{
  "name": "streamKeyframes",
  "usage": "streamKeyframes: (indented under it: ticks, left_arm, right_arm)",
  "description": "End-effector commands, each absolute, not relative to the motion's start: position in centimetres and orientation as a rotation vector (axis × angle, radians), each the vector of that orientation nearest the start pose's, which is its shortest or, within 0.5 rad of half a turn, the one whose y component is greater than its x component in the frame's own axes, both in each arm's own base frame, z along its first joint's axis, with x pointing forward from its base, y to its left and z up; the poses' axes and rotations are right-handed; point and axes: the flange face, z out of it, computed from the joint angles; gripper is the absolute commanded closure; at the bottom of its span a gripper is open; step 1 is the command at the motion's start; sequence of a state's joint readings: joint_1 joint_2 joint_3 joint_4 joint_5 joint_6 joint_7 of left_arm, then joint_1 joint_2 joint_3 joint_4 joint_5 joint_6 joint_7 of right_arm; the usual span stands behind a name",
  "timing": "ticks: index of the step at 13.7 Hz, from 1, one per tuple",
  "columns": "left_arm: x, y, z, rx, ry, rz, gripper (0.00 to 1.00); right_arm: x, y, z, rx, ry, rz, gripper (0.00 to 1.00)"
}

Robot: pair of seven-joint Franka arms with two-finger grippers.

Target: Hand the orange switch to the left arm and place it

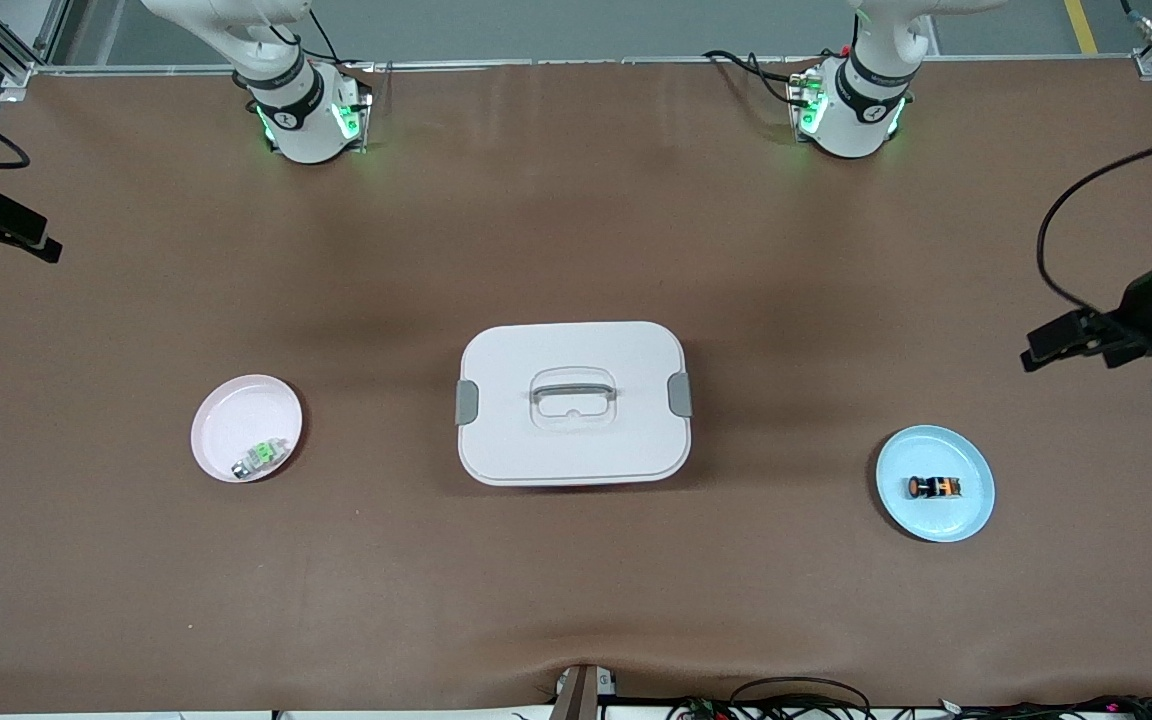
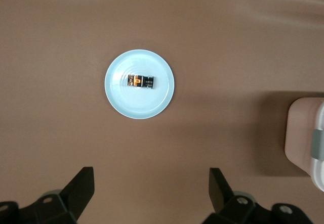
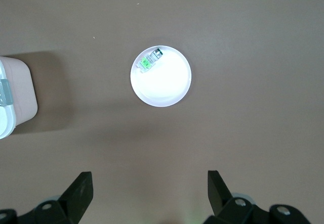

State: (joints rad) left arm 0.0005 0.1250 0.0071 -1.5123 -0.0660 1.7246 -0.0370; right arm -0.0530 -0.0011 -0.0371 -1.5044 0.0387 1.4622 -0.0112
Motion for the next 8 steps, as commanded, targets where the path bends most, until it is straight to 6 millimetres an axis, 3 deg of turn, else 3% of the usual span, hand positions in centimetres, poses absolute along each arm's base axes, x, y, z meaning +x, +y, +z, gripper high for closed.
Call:
streamKeyframes:
  ticks: [1, 3, 8]
  left_arm:
    - [55.8, -0.1, 63.1, -3.217, -0.069, -0.219, 0.00]
    - [53.9, -0.2, 64.3, -3.213, -0.064, -0.258, 0.00]
    - [49.4, -1.6, 64.9, -3.184, -0.054, -0.429, 0.00]
  right_arm:
    - [53.8, -4.7, 65.0, -3.098, 0.135, 0.056, 0.00]
    - [53.8, -4.9, 65.0, -3.099, 0.140, 0.054, 0.00]
    - [54.0, -4.9, 65.0, -3.098, 0.140, 0.044, 0.00]
